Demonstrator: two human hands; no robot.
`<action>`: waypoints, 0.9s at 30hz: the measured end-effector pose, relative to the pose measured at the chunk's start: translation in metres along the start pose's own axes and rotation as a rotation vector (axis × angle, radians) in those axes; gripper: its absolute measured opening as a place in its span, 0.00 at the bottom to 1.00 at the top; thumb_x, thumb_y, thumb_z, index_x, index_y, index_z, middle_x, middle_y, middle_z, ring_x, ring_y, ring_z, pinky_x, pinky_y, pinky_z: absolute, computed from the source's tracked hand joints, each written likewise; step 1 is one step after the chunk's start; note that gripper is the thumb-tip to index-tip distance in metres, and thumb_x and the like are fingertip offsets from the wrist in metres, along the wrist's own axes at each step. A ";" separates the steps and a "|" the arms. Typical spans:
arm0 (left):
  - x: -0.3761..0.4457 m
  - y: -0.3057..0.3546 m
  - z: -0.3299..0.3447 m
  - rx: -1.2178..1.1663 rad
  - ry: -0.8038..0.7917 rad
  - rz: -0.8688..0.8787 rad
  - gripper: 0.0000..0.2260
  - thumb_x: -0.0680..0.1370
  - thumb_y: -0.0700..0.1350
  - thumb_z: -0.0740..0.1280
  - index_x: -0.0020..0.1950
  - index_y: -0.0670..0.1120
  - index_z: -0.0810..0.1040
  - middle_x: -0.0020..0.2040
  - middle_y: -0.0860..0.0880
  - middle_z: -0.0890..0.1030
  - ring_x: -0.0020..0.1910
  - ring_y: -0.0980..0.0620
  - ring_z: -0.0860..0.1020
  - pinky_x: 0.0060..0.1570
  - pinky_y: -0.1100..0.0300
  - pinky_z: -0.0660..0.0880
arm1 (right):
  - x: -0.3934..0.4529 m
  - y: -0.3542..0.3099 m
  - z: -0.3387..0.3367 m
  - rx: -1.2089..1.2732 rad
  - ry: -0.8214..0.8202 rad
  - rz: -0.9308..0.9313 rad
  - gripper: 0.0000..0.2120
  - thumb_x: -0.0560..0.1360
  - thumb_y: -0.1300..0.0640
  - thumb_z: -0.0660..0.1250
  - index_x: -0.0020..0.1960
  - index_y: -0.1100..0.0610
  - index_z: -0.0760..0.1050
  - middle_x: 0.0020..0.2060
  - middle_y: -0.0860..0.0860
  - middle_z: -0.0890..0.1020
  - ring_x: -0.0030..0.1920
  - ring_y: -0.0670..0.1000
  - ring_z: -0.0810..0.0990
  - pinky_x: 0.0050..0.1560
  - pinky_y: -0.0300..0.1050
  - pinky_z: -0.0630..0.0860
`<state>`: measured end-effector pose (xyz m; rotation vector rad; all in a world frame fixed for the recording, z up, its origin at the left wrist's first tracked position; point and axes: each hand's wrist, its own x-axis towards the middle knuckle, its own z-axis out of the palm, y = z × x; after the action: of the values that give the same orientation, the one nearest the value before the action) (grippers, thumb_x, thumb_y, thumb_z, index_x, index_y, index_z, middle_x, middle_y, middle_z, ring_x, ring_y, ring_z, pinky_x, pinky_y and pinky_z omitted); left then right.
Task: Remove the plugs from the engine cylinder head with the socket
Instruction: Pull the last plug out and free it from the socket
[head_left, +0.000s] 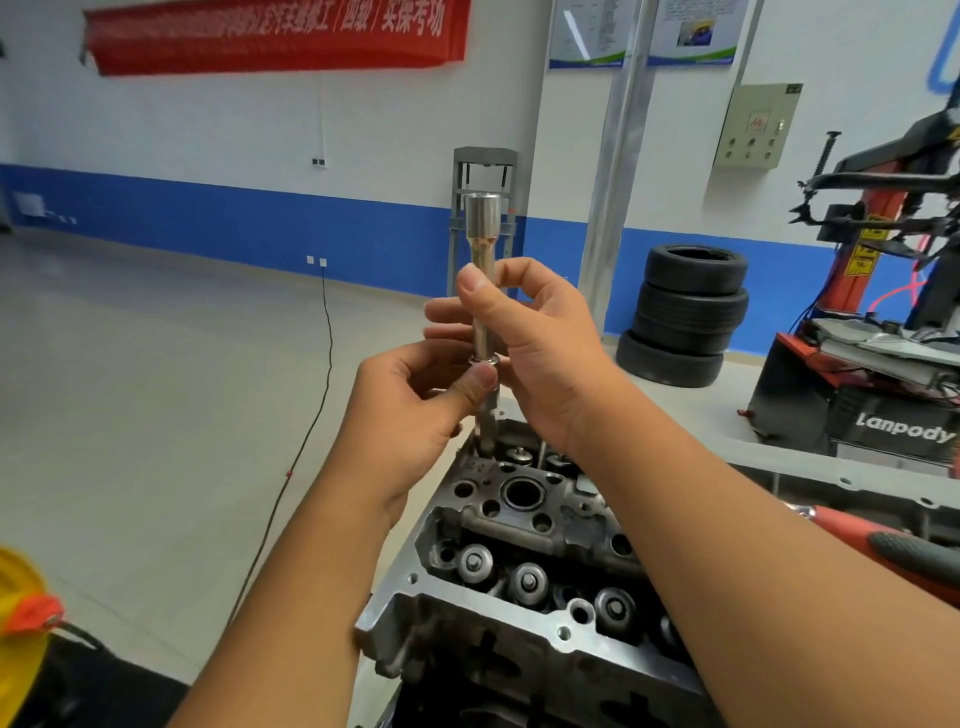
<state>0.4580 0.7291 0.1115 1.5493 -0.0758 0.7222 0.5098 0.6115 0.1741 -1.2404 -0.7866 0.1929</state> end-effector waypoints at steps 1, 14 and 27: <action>0.000 0.001 0.000 0.004 0.003 0.008 0.05 0.78 0.45 0.74 0.52 0.55 0.85 0.46 0.53 0.89 0.43 0.55 0.86 0.39 0.62 0.80 | 0.000 0.000 -0.001 -0.001 0.010 -0.001 0.09 0.80 0.54 0.71 0.53 0.58 0.75 0.48 0.59 0.88 0.48 0.59 0.88 0.48 0.53 0.85; -0.002 0.002 0.003 -0.035 0.018 0.037 0.11 0.78 0.41 0.74 0.49 0.58 0.86 0.46 0.51 0.89 0.45 0.55 0.87 0.42 0.60 0.83 | 0.003 0.001 -0.005 -0.054 0.002 -0.007 0.08 0.80 0.54 0.71 0.52 0.59 0.77 0.50 0.59 0.88 0.51 0.60 0.88 0.55 0.61 0.84; -0.003 0.006 0.000 -0.056 0.031 0.038 0.11 0.72 0.49 0.74 0.54 0.55 0.87 0.49 0.51 0.89 0.51 0.50 0.87 0.54 0.41 0.84 | 0.004 0.003 -0.006 -0.087 -0.022 -0.009 0.07 0.79 0.55 0.72 0.52 0.59 0.80 0.50 0.57 0.88 0.53 0.58 0.87 0.55 0.58 0.84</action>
<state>0.4531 0.7271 0.1148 1.4860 -0.1019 0.7683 0.5175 0.6097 0.1729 -1.3188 -0.8266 0.1670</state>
